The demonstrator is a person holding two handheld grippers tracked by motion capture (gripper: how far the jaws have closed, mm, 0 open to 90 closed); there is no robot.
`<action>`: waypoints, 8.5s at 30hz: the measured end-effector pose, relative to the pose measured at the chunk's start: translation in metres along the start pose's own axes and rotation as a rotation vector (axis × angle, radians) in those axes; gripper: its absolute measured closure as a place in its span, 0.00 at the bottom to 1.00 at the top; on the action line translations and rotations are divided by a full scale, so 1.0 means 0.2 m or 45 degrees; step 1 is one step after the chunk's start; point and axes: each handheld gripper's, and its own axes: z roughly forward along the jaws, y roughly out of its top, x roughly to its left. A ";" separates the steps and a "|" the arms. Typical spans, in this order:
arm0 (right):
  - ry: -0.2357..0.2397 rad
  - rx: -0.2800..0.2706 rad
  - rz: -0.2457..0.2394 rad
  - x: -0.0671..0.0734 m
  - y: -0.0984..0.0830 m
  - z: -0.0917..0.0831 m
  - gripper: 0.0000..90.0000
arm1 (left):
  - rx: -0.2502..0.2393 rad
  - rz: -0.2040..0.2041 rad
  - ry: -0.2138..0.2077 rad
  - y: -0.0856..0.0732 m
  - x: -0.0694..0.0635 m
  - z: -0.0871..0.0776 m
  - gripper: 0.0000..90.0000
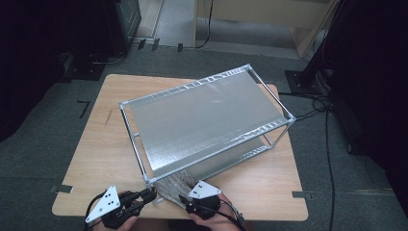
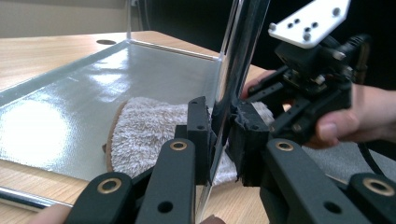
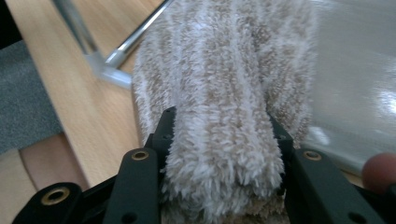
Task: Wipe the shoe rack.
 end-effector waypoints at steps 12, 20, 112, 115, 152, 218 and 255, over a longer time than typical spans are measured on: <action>-0.354 -0.005 0.264 -0.48 -0.03 -0.13 0.68 | 0.004 0.005 -0.021 0.00 0.00 -0.01 0.88; -0.606 -0.049 0.479 -0.77 -0.10 -0.22 0.67 | 0.000 0.000 -0.023 -0.01 0.00 -0.01 0.88; 0.015 -0.002 0.021 0.03 -0.17 -0.16 0.69 | -0.074 -0.213 0.302 0.02 0.13 0.06 0.62; 0.013 -0.004 0.028 0.04 -0.17 -0.17 0.69 | -0.088 -0.225 0.441 0.02 0.20 0.07 0.62; -0.080 -0.390 0.063 0.07 -0.03 -0.54 0.69 | 0.000 -0.200 0.798 0.03 0.56 0.25 0.88; -0.116 -0.031 -0.018 -0.01 -0.26 -0.26 0.68 | 0.000 -0.209 0.808 0.02 0.55 0.23 0.88; -0.186 0.016 0.139 -0.28 -0.17 -0.20 0.69 | 0.020 -0.275 0.770 -0.04 0.41 -0.01 0.88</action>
